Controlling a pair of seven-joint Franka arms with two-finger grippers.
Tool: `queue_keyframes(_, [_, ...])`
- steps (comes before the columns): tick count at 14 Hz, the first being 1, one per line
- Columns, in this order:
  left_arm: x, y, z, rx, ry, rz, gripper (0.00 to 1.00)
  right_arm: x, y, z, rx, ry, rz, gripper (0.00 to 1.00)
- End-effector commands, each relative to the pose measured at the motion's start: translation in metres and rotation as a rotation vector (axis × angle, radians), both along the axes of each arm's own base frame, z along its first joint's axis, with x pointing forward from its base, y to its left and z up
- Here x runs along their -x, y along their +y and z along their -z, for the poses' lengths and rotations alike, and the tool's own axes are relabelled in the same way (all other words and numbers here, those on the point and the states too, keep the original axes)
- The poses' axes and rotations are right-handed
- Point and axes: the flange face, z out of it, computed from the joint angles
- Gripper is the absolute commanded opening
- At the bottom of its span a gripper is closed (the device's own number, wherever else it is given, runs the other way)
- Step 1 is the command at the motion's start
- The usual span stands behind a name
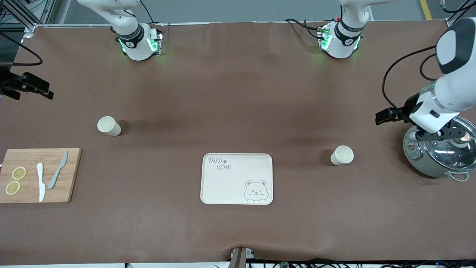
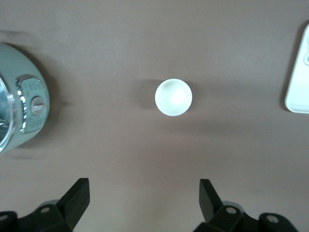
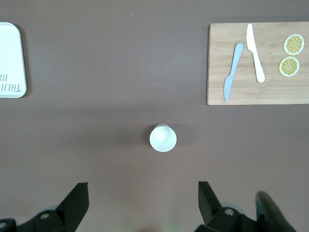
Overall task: Place white IKEA cup upright on tray with both arms
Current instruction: 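Lower the left gripper around the white cup and close it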
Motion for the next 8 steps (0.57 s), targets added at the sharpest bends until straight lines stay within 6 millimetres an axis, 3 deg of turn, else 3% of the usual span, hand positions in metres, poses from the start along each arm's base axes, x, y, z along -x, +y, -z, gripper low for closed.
queue_keyframes(1, [0.001,-0.003,0.045,0.018,-0.034,-0.030,1.00,0.006,-0.001,-0.005,-0.010,-0.012,0.010,1.00])
queue_keyframes(5, [-0.018,-0.023,0.116,0.031,-0.008,-0.102,1.00,0.007,-0.004,-0.004,-0.011,-0.011,0.015,1.00])
queue_keyframes(6, [-0.019,-0.034,0.130,0.033,-0.004,-0.110,1.00,0.007,-0.004,-0.005,-0.010,-0.012,0.015,1.00])
queue_keyframes(8, [-0.026,-0.037,0.155,0.038,-0.012,-0.142,1.00,0.007,-0.004,-0.005,-0.011,-0.012,0.015,1.00])
